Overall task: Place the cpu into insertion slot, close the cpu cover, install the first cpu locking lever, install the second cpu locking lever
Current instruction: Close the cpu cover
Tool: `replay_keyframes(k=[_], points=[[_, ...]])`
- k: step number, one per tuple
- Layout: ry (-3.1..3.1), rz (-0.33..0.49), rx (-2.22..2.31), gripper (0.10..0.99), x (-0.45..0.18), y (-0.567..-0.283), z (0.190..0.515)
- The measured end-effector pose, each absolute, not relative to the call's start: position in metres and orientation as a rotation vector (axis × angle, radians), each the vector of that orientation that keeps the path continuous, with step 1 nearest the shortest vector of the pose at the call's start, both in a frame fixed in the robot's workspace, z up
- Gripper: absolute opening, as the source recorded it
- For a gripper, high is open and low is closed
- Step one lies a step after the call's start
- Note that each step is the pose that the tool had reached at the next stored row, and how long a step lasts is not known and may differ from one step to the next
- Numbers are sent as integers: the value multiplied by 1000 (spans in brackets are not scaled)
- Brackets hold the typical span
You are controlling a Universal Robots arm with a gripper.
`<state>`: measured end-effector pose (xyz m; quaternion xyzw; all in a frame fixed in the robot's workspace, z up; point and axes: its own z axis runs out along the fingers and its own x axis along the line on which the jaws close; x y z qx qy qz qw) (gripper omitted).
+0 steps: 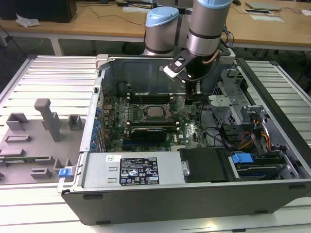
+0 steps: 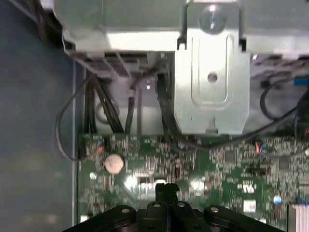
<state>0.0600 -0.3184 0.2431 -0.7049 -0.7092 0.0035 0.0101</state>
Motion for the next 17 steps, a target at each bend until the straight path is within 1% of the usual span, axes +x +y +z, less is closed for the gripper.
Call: replay_keyframes(k=[1,3,9,17], points=[[-2200,40,-2187,106,60,-318,243],[-2187,67,-2174,106,60,-318,243],[-2187,68,-2174,106,59,-318,242],[-2192,55,-2179,106,34,-318,243]])
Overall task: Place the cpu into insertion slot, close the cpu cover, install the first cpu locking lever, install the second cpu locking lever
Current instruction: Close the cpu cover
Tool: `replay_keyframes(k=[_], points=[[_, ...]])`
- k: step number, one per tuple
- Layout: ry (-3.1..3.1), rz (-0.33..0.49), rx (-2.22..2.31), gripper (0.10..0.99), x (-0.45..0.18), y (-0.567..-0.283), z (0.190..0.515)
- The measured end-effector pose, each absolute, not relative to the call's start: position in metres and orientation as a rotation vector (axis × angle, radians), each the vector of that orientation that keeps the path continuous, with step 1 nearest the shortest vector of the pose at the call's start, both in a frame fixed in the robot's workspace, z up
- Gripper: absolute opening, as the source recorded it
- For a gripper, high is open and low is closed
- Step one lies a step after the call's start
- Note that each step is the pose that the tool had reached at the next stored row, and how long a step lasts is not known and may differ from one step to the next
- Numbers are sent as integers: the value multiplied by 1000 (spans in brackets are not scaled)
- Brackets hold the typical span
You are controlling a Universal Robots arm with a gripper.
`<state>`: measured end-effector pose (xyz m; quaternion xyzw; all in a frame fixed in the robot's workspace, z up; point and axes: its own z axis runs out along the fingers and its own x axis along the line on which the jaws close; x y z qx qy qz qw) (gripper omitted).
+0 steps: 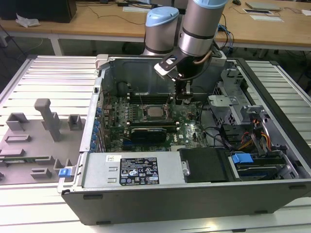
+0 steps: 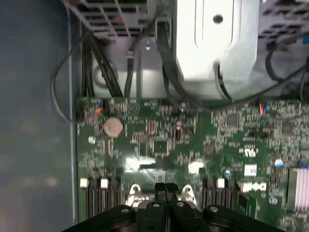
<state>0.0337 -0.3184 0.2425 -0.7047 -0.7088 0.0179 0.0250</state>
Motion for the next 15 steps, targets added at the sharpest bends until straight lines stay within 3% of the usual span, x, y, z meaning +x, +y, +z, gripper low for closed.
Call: replay_keyframes(k=[15], points=[[-2202,34,-2189,106,1,-318,242]])
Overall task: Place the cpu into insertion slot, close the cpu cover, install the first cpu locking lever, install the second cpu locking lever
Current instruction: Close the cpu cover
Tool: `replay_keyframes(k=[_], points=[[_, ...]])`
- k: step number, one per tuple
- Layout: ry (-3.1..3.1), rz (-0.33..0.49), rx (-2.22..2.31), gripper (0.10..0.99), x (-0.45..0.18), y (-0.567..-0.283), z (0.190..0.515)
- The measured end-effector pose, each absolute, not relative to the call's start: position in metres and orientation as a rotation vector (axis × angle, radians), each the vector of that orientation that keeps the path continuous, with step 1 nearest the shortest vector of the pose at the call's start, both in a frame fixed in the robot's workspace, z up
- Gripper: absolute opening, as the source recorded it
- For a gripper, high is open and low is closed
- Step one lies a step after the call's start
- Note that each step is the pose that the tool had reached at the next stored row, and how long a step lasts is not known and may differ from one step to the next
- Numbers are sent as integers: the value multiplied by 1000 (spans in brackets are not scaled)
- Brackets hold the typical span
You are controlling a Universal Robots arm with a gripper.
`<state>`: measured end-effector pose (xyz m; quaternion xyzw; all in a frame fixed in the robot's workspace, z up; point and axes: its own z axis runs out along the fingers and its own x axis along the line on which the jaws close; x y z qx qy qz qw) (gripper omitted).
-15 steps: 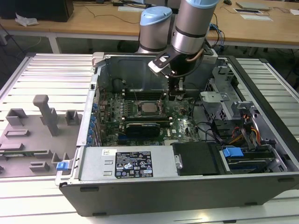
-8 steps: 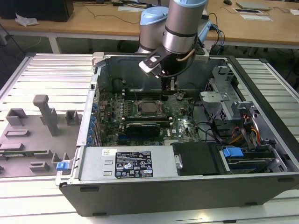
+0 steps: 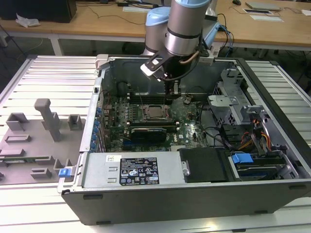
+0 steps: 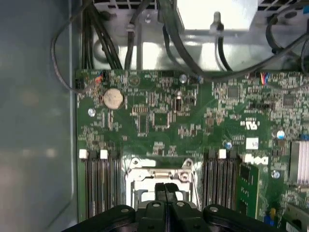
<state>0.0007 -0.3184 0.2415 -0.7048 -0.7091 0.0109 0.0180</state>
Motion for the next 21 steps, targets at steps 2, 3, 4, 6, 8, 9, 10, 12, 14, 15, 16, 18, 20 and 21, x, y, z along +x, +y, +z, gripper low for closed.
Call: replay_keyframes(k=[2,3,4,6,8,9,10,12,14,15,16,18,20,21], points=[[-2207,25,-2194,106,-7,-319,240],[-2209,20,-2196,106,-10,-319,239],[-2211,15,-2198,106,-12,-319,238],[-2215,7,-2201,106,-17,-319,237],[-2217,2,-2204,106,-21,-319,235],[-2218,1,-2204,106,-23,-319,234],[-2219,-2,-2205,106,-26,-320,232],[-2220,-3,-2206,106,-27,-321,231],[-2220,-3,-2206,106,-27,-321,231],[-2227,-3,-2198,106,-28,-321,230],[-2262,-2,-2163,106,-28,-321,230],[-2340,-1,-2078,106,-28,-321,230],[-2378,-1,-2035,106,-28,-321,230],[-2421,-1,-1983,106,-28,-321,230]])
